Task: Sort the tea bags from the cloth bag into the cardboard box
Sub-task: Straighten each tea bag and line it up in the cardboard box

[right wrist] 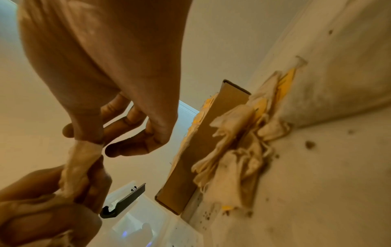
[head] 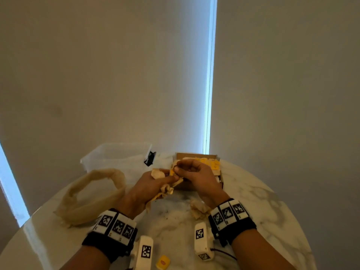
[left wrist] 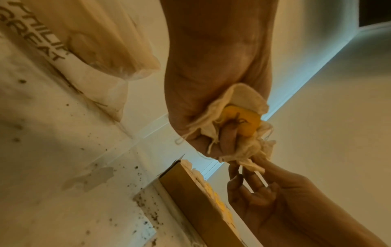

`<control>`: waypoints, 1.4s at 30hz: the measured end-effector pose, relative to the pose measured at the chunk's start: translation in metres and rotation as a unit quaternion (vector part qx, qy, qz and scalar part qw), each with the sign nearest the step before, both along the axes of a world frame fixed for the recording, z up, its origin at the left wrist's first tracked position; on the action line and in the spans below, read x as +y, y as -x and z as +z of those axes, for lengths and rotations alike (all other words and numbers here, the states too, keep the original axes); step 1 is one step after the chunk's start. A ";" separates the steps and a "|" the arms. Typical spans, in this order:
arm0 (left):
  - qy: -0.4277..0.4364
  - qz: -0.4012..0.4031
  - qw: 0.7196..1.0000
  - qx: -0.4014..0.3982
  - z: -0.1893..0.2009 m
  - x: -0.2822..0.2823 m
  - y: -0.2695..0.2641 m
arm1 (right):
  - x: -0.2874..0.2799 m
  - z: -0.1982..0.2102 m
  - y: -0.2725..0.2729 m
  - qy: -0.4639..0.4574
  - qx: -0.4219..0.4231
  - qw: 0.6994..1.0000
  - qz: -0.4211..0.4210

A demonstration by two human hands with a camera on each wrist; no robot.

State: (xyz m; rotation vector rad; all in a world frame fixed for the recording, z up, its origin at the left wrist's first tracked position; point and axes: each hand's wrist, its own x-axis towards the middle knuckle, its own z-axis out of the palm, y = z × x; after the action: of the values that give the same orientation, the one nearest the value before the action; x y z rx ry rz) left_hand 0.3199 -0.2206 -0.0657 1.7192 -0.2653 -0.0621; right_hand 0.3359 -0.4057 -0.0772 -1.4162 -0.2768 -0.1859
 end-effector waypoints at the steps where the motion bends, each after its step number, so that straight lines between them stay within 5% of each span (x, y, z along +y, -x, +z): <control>1: -0.009 0.002 1.000 -0.005 0.002 -0.003 0.001 | -0.002 0.000 0.001 -0.002 0.003 1.000 -0.001; 14: -0.152 0.000 0.988 -0.030 0.004 -0.007 -0.024 | -0.026 -0.004 -0.012 0.134 -0.023 0.990 -0.042; 19: -0.199 -0.022 0.980 0.008 -0.002 0.001 -0.035 | -0.044 -0.006 -0.019 0.037 0.002 0.993 -0.111; 28: -0.222 -0.061 0.972 0.049 -0.007 0.008 -0.039 | -0.084 0.001 -0.033 0.000 -0.004 0.965 -0.261; 35: -0.188 -0.063 0.978 0.063 -0.013 0.019 -0.035 | -0.083 0.023 -0.034 0.241 -0.044 0.951 -0.187; 42: -0.160 -0.064 0.983 0.061 -0.019 0.022 -0.026 | -0.066 0.030 -0.053 0.497 -0.064 0.858 -0.111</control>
State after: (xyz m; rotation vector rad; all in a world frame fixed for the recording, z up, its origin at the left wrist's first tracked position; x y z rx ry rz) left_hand 0.3456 -0.1986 -0.0847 2.0075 -0.2864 -0.3181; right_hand 0.3886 -0.4719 -0.0477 -2.4815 -0.3357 -0.3567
